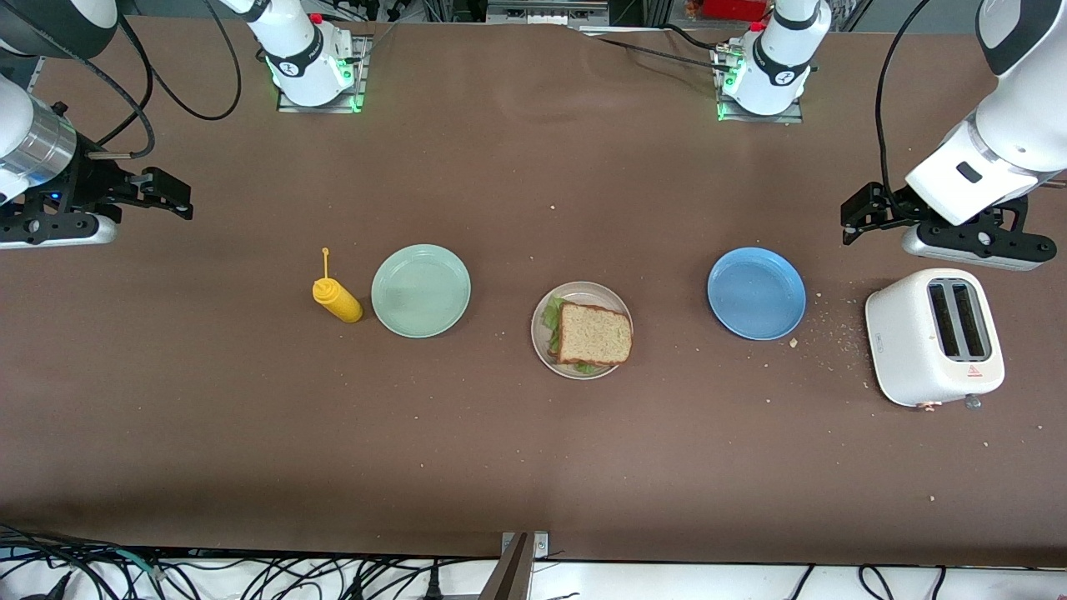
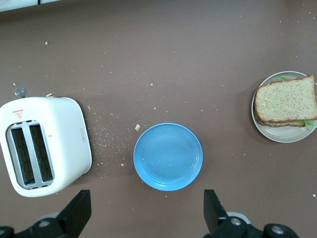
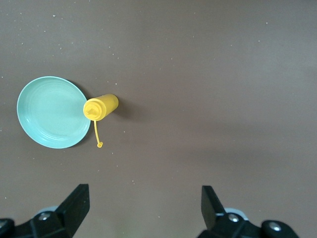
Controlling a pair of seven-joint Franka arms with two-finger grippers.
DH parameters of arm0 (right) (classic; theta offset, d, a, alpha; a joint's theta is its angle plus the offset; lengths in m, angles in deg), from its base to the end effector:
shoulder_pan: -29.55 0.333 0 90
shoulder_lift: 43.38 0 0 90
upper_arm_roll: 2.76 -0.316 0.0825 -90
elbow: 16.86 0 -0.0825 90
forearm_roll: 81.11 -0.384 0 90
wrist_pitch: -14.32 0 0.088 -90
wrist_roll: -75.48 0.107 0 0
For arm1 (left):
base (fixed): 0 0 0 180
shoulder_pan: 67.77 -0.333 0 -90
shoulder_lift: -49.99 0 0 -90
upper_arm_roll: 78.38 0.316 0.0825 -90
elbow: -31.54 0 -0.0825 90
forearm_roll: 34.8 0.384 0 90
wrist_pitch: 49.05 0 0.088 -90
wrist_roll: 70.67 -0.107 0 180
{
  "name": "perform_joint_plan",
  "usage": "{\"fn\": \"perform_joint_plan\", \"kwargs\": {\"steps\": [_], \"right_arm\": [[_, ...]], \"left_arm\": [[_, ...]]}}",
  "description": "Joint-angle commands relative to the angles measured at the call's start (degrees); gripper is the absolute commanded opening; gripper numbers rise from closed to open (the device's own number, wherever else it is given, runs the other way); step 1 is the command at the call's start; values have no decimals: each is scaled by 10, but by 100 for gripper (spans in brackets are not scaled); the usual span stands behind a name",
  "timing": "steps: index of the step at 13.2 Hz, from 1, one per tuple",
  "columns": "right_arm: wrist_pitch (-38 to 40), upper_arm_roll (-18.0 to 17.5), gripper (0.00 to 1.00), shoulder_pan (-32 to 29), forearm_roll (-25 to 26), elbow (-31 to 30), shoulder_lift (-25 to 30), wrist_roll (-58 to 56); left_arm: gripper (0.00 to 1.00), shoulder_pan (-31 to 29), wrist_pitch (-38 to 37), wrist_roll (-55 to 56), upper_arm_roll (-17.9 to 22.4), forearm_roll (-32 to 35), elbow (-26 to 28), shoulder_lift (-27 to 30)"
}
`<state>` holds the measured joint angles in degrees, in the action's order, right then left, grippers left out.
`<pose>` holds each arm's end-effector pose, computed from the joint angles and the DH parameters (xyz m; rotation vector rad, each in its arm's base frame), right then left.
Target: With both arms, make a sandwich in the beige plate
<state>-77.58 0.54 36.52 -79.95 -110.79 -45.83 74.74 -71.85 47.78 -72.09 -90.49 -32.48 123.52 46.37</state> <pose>0.5650 0.0347 0.5710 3.1122 0.1220 -0.1208 0.5778 -0.0740 0.5835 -3.1046 0.2625 -0.0380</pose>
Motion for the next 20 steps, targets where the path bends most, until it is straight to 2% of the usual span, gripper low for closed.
{"fn": "perform_joint_plan", "kwargs": {"steps": [1, 4, 8, 10, 15, 20], "right_arm": [[-4, 0, 100, 0, 2, 0, 2, 3], [-4, 0, 100, 0, 2, -1, 2, 3], [-4, 0, 100, 0, 2, 0, 3, 3], [-4, 0, 100, 0, 2, 0, 3, 2], [-4, 0, 100, 0, 2, 0, 2, 3], [-4, 0, 100, 0, 2, 0, 3, 2]], "left_arm": [[100, -1, -7, 2, 0, -13, 15, 18], [100, 27, -7, 16, 31, -20, 20, 28], [100, 28, -8, 51, 35, -25, 21, 32], [100, 43, -8, 69, 57, -51, 22, 32], [100, 43, -51, 67, 59, -52, 21, 34], [100, 42, -54, 62, 58, -50, 11, 27]]}}
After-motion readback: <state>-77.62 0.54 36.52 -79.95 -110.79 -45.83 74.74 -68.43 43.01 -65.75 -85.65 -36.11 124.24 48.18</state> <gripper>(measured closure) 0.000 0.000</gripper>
